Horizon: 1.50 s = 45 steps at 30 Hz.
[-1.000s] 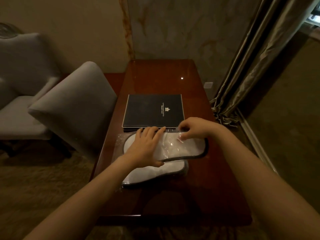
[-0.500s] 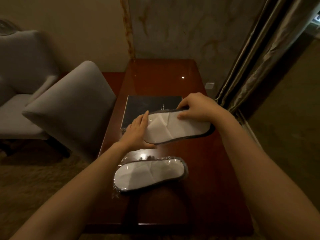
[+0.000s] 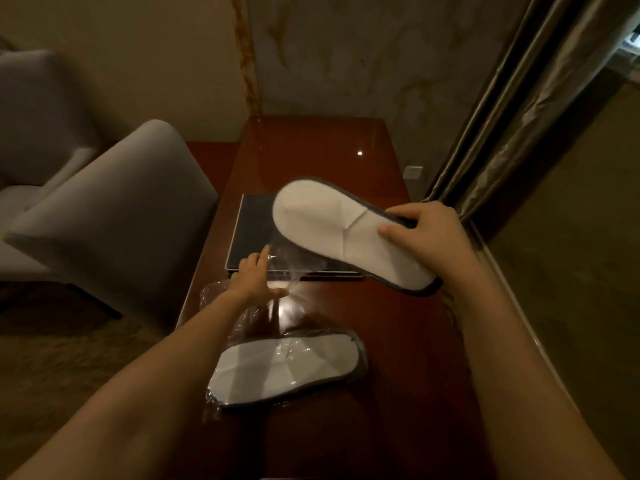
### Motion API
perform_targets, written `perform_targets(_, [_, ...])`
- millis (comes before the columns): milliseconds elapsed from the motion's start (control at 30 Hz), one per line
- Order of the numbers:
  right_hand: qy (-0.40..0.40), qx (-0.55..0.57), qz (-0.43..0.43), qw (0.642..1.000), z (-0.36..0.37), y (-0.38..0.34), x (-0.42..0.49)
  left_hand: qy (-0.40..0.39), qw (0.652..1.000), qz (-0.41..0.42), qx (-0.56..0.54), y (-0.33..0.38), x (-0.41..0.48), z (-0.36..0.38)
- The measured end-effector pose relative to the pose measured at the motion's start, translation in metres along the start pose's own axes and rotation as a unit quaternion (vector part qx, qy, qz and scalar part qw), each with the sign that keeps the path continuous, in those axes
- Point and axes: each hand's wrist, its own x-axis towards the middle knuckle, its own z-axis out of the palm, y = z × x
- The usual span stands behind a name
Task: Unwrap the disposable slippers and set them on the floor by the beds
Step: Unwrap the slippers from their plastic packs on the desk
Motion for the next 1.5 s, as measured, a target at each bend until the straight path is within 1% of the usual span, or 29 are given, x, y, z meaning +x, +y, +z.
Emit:
perform_targets(67, [0.030, 0.076, 0.036, 0.996, 0.013, 0.009, 0.001, -0.011, 1.000, -0.014, 0.013, 0.005, 0.005, 0.005])
perform_targets(167, [0.014, 0.180, 0.112, 0.977, 0.047, 0.024, 0.009, -0.001, 1.000, -0.011, 0.015, 0.022, 0.013, 0.010])
perform_targets(233, [0.010, 0.223, 0.148, 0.964, 0.074, 0.033, 0.014, 0.003, 1.000, -0.004, 0.014, 0.033, 0.019, 0.013])
perform_targets(333, [0.013, 0.242, 0.179, 0.953, 0.112, 0.047, 0.023, 0.006, 1.000, 0.011, 0.013, 0.041, 0.028, 0.018])
perform_targets(433, [0.014, 0.233, 0.219, 0.947, 0.143, 0.062, 0.028, -0.001, 1.000, 0.013, -0.002, 0.041, 0.033, 0.025])
perform_targets(533, [-0.009, 0.211, 0.244, 0.947, 0.167, 0.076, 0.028, -0.023, 0.999, 0.020, -0.038, 0.036, 0.036, 0.031])
perform_targets(633, [-0.034, 0.182, 0.243, 0.952, 0.184, 0.088, 0.022, -0.033, 0.996, 0.043, -0.075, 0.029, 0.029, 0.037])
perform_targets(733, [-0.045, 0.130, 0.246, 0.959, 0.196, 0.097, 0.019, 0.002, 0.994, 0.081, -0.068, 0.029, 0.007, 0.043])
perform_targets(800, [-0.046, 0.070, 0.241, 0.967, 0.201, 0.102, 0.017, 0.065, 0.985, 0.151, -0.046, 0.033, -0.015, 0.051])
perform_targets(833, [-0.044, 0.038, 0.232, 0.971, 0.203, 0.103, 0.016, 0.084, 0.977, 0.191, -0.040, 0.036, -0.026, 0.057])
perform_targets(867, [-0.036, 0.011, 0.221, 0.974, 0.205, 0.105, 0.016, 0.084, 0.970, 0.229, -0.026, 0.038, -0.037, 0.064])
perform_targets(900, [-0.026, -0.009, 0.214, 0.976, 0.206, 0.106, 0.016, 0.056, 0.966, 0.253, 0.002, 0.040, -0.047, 0.072])
perform_targets(1000, [-0.003, -0.029, 0.207, 0.978, 0.210, 0.108, 0.016, -0.072, 0.960, 0.247, 0.105, 0.040, -0.071, 0.098])
perform_targets(1033, [-0.005, -0.026, 0.207, 0.978, 0.211, 0.109, 0.016, -0.095, 0.957, 0.242, 0.126, 0.038, -0.076, 0.106])
perform_targets(1100, [-0.014, -0.002, 0.208, 0.978, 0.210, 0.110, 0.016, -0.117, 0.951, 0.237, 0.163, 0.038, -0.081, 0.114])
perform_targets(1167, [-0.009, 0.047, 0.209, 0.977, 0.207, 0.110, 0.012, -0.121, 0.950, 0.225, 0.182, 0.040, -0.082, 0.114])
perform_targets(1233, [0.014, 0.091, 0.207, 0.974, 0.198, 0.110, 0.000, -0.121, 0.952, 0.211, 0.184, 0.043, -0.082, 0.112])
perform_targets(1300, [0.019, 0.076, 0.180, 0.981, 0.187, 0.113, -0.023, -0.116, 0.956, 0.206, 0.175, 0.045, -0.083, 0.108])
perform_targets(1333, [0.004, 0.053, 0.160, 0.986, 0.182, 0.116, -0.039, -0.108, 0.959, 0.204, 0.168, 0.046, -0.084, 0.106])
perform_targets(1400, [-0.058, 0.011, 0.122, 0.991, 0.173, 0.118, -0.072, -0.091, 0.962, 0.203, 0.156, 0.046, -0.085, 0.104])
perform_targets(1467, [-0.125, -0.004, 0.094, 0.988, 0.171, 0.113, -0.101, -0.079, 0.963, 0.208, 0.149, 0.047, -0.087, 0.102])
perform_targets(1500, [-0.139, -0.004, 0.088, 0.986, 0.171, 0.110, -0.112, -0.075, 0.963, 0.212, 0.147, 0.047, -0.089, 0.102])
